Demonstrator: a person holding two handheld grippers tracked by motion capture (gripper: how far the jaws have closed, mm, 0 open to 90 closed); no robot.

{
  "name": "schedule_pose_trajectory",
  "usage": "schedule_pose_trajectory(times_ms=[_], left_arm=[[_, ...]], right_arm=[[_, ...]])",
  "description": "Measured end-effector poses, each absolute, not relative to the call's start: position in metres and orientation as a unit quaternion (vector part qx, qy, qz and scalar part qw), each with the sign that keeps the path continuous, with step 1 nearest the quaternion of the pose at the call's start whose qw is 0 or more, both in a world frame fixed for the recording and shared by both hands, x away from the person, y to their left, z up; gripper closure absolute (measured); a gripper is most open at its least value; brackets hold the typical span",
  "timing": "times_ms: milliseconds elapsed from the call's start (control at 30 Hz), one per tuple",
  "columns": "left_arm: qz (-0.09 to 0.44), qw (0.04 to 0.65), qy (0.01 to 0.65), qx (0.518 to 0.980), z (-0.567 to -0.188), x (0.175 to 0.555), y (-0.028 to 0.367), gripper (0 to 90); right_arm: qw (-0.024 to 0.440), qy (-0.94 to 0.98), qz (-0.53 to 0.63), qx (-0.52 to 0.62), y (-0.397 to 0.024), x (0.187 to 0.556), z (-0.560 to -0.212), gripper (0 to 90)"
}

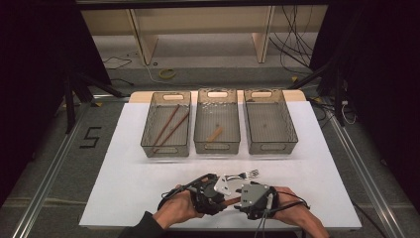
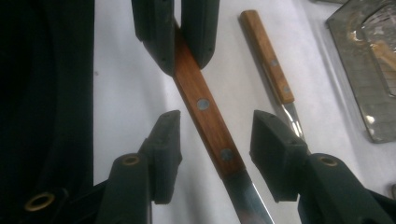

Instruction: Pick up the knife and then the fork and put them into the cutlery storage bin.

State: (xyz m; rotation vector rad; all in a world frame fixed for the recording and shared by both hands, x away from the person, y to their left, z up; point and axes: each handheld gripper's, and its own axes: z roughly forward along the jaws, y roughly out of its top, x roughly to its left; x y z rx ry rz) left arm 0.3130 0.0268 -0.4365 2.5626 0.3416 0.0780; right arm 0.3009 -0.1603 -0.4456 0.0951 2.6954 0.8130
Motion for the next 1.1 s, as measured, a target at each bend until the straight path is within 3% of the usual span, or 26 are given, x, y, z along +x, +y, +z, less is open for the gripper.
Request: schedule_pose_trajectory(times_ms=[400, 967, 1100], left_arm=[[0.022, 0.274, 0.103, 0.956, -0.436, 0.313, 0.027, 74.7], [0.014, 0.292, 0.09, 0.952, -0.434, 0.317, 0.032, 72.2], [0.023, 0.305, 0.109, 0.946, -0.43, 0.321, 0.036, 58.0]], right_arm=[[0.156, 0.95, 0.269, 0.013, -0.157, 0.299, -0.45, 67.5], [0.151, 0.957, 0.245, -0.03, -0.155, 0.294, -0.451, 77.7], [0.158, 0.958, 0.24, -0.023, -0.155, 0.295, -0.449, 77.8]])
